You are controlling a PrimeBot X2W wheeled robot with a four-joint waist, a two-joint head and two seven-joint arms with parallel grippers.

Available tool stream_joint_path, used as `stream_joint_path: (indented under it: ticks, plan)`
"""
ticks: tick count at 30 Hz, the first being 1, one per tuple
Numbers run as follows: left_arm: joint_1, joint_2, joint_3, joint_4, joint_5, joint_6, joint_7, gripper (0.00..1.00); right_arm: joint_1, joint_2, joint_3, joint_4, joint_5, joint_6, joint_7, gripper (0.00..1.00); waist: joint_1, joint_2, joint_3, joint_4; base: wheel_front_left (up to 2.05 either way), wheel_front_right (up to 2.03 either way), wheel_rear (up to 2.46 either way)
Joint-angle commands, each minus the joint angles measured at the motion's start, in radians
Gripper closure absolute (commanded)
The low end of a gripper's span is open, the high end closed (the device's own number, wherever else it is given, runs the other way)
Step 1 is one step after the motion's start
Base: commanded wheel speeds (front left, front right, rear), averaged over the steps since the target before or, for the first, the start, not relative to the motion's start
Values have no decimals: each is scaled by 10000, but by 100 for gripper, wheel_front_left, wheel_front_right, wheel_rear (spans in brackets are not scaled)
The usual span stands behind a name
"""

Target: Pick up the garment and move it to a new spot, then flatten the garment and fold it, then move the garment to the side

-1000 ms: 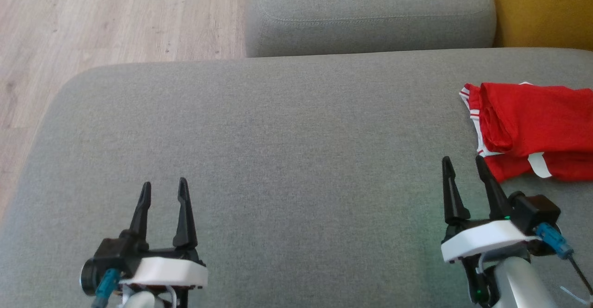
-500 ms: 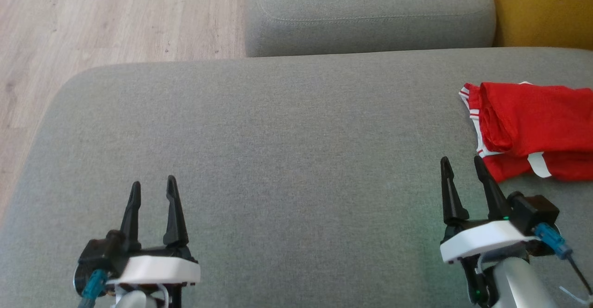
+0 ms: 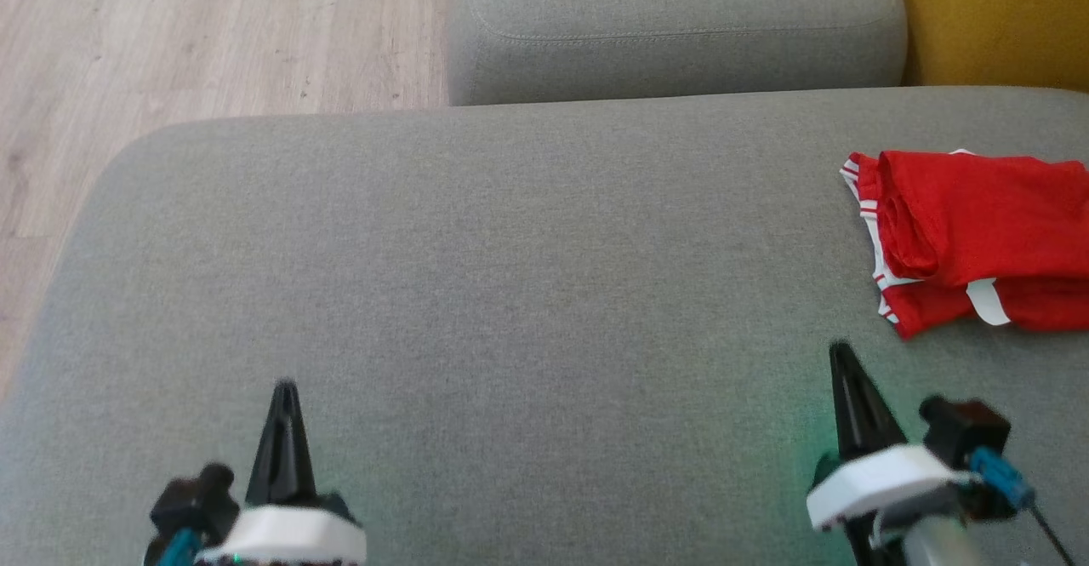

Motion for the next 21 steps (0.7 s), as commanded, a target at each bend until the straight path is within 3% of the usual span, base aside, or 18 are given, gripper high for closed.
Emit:
stream_joint_path:
  ticks: [1, 21]
  plan:
    - [-174, 1, 65, -171, -191, -12, 70, 100, -170, -1, -33, -198, 221, 0, 61, 100, 0, 0, 2, -3, 0, 0, 0]
    - [-267, 14, 359, -341, -2195, -151, 642, 100, -184, -11, -298, -520, 2445, -3, 633, 100, 0, 0, 24, -44, 0, 0, 0]
